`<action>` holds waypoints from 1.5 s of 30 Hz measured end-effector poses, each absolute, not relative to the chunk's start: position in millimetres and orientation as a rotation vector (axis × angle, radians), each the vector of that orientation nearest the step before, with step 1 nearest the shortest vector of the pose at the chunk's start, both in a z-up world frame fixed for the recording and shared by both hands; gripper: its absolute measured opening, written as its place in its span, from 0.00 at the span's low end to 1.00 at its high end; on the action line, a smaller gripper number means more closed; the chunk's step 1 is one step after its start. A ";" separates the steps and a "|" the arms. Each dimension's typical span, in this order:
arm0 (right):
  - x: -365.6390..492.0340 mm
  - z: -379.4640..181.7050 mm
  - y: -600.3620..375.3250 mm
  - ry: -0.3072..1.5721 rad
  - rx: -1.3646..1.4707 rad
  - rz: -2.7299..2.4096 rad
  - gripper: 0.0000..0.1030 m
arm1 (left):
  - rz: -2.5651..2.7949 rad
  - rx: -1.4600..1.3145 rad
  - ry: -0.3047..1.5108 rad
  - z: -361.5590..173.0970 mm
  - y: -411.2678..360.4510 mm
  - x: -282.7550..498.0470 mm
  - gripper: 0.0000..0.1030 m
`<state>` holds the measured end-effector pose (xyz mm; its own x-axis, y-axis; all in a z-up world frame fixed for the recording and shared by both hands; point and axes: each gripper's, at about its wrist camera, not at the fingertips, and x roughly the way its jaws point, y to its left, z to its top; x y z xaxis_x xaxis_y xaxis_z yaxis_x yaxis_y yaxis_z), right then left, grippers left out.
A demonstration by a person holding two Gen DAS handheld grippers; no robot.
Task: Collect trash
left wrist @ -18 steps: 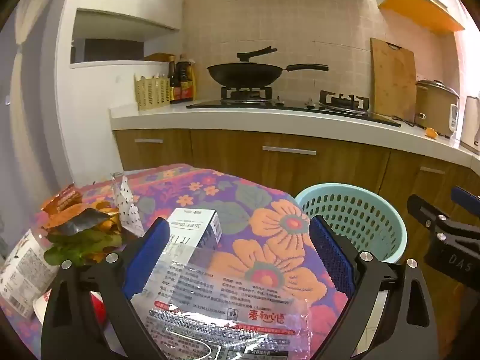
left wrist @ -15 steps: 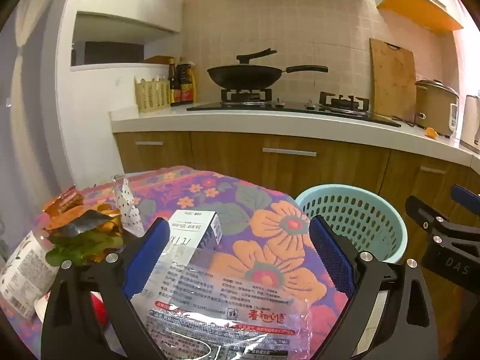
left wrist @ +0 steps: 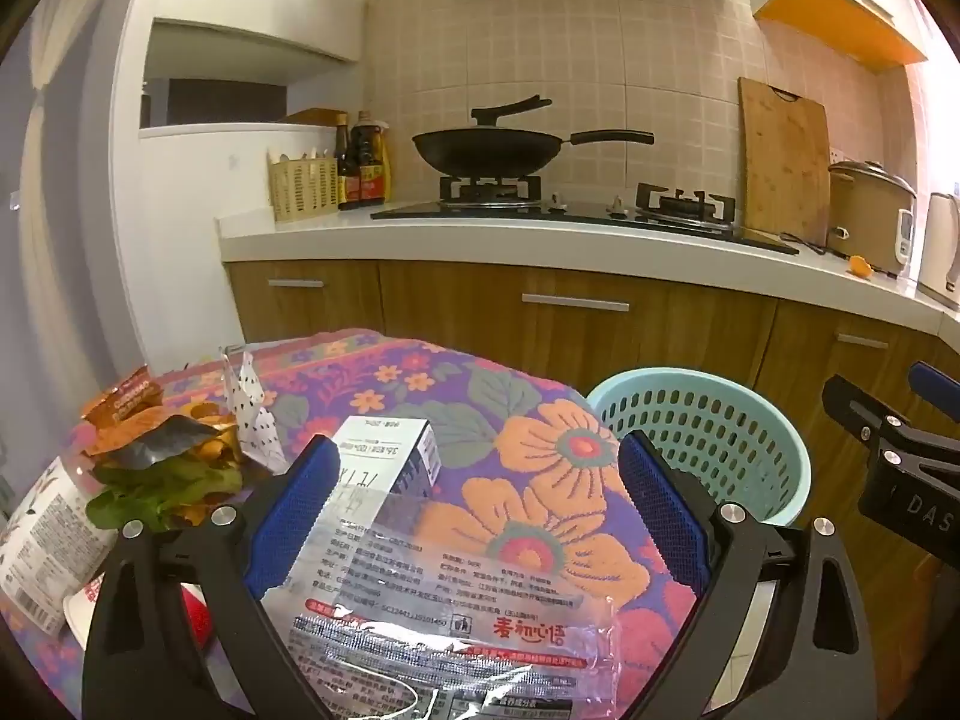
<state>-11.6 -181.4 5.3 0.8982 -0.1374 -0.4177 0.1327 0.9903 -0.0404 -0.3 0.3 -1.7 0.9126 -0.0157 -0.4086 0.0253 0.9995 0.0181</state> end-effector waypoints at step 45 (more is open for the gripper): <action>-11.6 0.7 -180.8 0.440 0.006 -0.140 0.93 | 0.018 0.008 0.397 3.9 6.3 -8.0 0.89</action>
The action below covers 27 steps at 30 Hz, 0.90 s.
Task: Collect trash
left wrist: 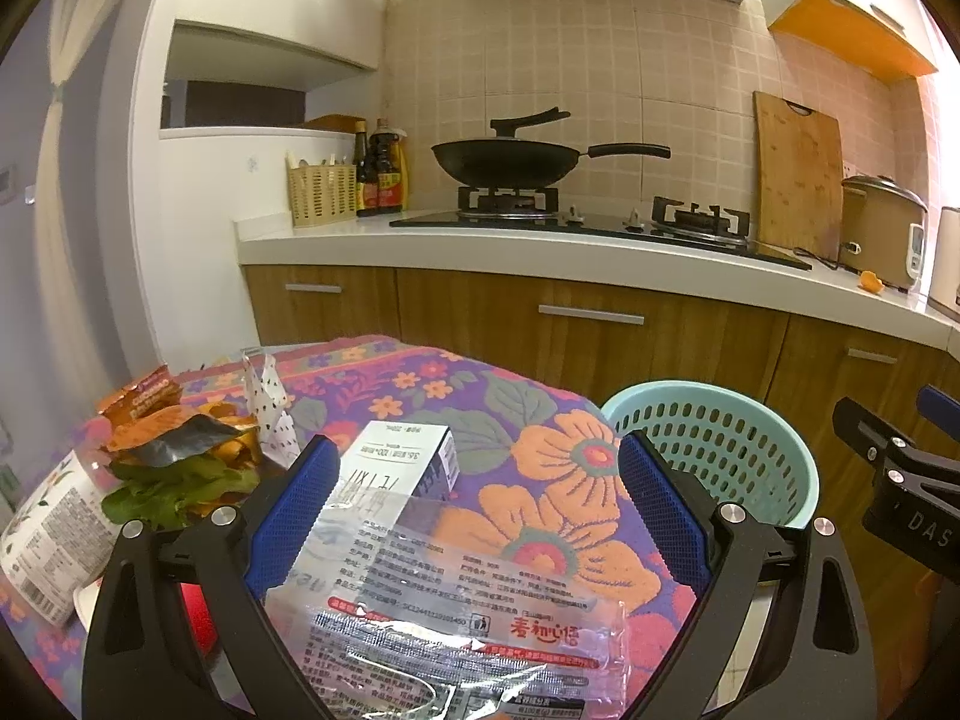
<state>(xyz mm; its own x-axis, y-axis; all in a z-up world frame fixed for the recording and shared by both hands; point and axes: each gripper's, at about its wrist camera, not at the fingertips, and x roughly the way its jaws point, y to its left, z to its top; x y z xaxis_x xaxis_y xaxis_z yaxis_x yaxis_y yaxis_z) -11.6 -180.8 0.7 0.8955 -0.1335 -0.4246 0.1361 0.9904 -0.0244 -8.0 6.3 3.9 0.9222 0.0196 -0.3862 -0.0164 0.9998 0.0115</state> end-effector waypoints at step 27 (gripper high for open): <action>-26.2 6.9 -134.6 0.420 -0.019 0.045 0.93 | 0.169 -0.086 0.383 26.2 88.6 -74.1 0.89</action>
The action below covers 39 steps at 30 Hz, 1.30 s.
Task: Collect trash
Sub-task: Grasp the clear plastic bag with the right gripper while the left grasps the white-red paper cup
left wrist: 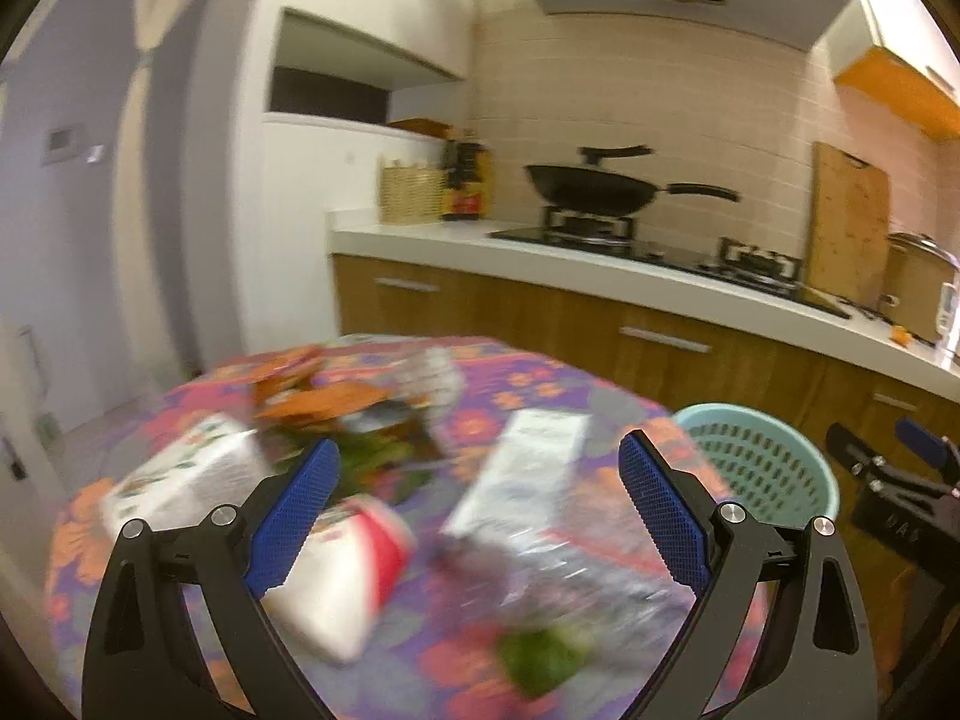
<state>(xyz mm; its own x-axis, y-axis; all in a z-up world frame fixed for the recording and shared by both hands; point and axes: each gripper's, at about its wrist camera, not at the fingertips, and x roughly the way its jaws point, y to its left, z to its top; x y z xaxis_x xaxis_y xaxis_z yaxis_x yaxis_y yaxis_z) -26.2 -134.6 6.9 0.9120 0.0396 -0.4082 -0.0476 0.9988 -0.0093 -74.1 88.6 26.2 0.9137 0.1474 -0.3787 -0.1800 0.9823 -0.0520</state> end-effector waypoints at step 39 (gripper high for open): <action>-23.5 -49.9 -30.1 0.604 -0.221 0.729 0.93 | 0.056 -0.383 0.742 -42.3 163.0 -53.1 0.05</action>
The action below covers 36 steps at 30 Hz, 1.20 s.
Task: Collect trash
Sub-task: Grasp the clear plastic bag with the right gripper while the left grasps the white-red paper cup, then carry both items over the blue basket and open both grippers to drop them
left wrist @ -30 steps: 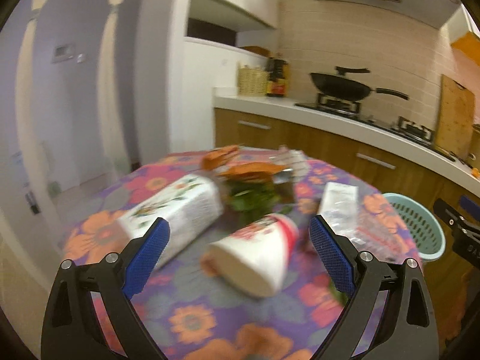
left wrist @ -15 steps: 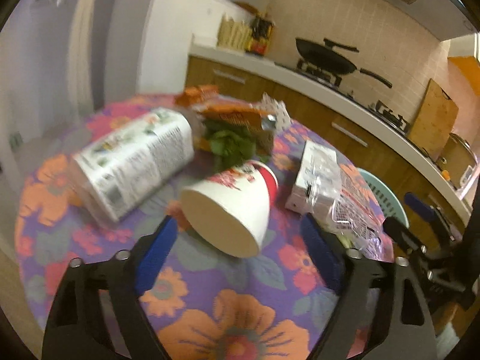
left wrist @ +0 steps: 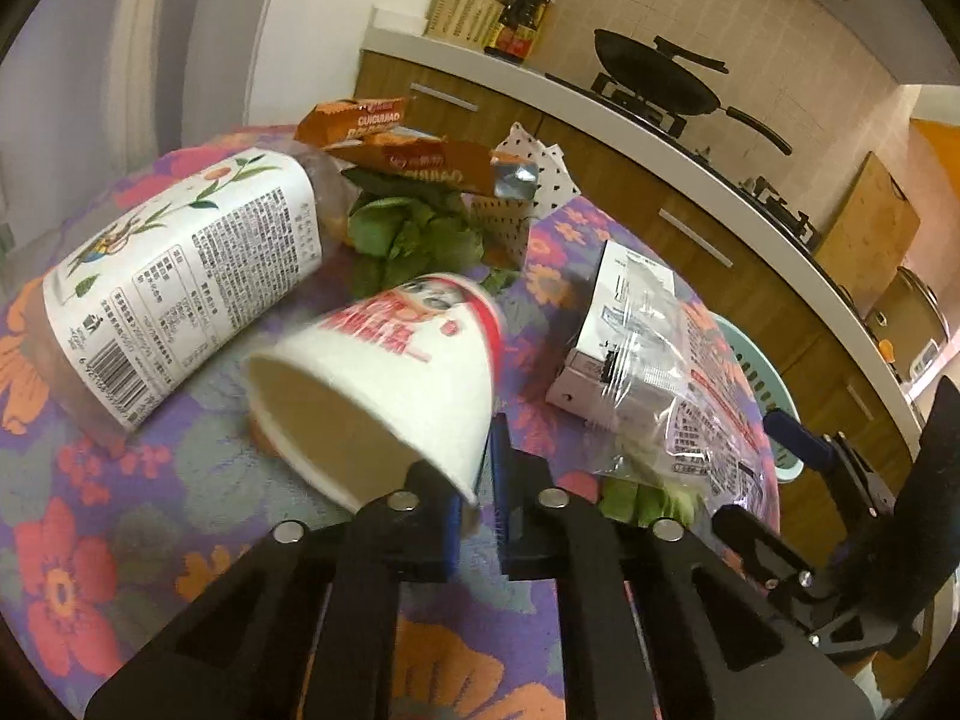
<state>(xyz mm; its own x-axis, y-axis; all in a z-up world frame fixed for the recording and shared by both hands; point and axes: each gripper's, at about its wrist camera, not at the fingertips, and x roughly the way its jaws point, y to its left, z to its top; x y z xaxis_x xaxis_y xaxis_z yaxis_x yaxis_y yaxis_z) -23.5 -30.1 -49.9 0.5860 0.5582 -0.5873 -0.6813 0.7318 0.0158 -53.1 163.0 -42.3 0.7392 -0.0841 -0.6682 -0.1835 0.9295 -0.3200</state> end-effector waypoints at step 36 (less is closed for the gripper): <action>-21.8 -17.7 -77.7 0.540 -0.044 0.724 0.11 | -0.062 -0.201 0.591 23.2 101.0 -53.1 0.04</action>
